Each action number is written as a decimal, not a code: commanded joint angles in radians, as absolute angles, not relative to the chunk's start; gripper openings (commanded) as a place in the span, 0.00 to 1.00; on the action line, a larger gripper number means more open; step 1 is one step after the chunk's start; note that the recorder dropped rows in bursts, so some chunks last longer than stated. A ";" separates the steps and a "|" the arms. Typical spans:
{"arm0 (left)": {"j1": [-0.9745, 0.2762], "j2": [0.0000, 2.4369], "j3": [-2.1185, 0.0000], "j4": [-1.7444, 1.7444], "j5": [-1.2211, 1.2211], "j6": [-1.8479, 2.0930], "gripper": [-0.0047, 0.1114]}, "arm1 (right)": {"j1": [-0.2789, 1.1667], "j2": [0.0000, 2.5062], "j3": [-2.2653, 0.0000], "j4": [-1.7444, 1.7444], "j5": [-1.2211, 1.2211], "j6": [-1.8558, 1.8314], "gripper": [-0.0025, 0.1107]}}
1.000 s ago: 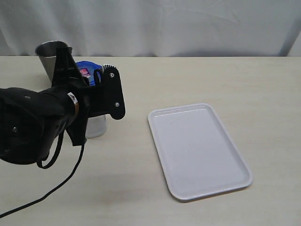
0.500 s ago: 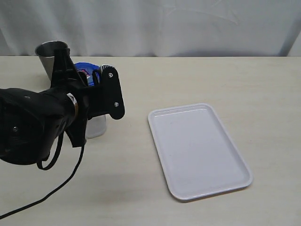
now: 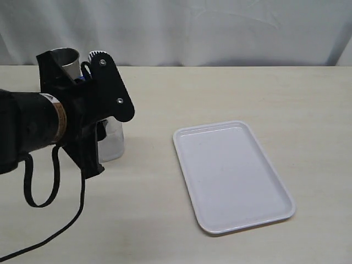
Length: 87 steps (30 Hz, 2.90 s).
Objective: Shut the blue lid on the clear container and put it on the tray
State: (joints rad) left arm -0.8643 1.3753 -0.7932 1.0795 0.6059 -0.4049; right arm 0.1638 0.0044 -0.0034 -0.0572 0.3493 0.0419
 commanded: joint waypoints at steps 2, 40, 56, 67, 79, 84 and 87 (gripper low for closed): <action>-0.802 1.309 -0.862 0.993 0.592 -0.573 0.44 | 0.166 0.000 0.000 -0.059 0.346 0.041 0.06; -0.175 1.557 -1.051 -0.677 0.509 0.747 0.37 | 0.166 0.000 0.000 -0.059 0.346 0.041 0.06; -0.175 1.589 -1.051 -0.722 0.479 0.792 0.37 | 0.166 0.000 0.000 -0.059 0.346 0.041 0.06; -0.175 1.597 -1.051 -0.722 0.415 0.806 0.37 | 0.166 0.000 0.000 -0.059 0.346 0.041 0.06; -0.175 1.516 -1.051 -0.722 0.432 0.966 0.37 | 0.166 0.000 0.000 -0.059 0.346 0.041 0.06; -0.172 1.415 -1.035 -0.711 0.453 1.027 0.37 | 0.166 0.000 0.000 -0.059 0.346 0.041 0.06; -0.143 1.395 -1.018 -0.722 0.422 0.800 0.37 | 0.166 0.000 0.000 -0.059 0.346 0.041 0.06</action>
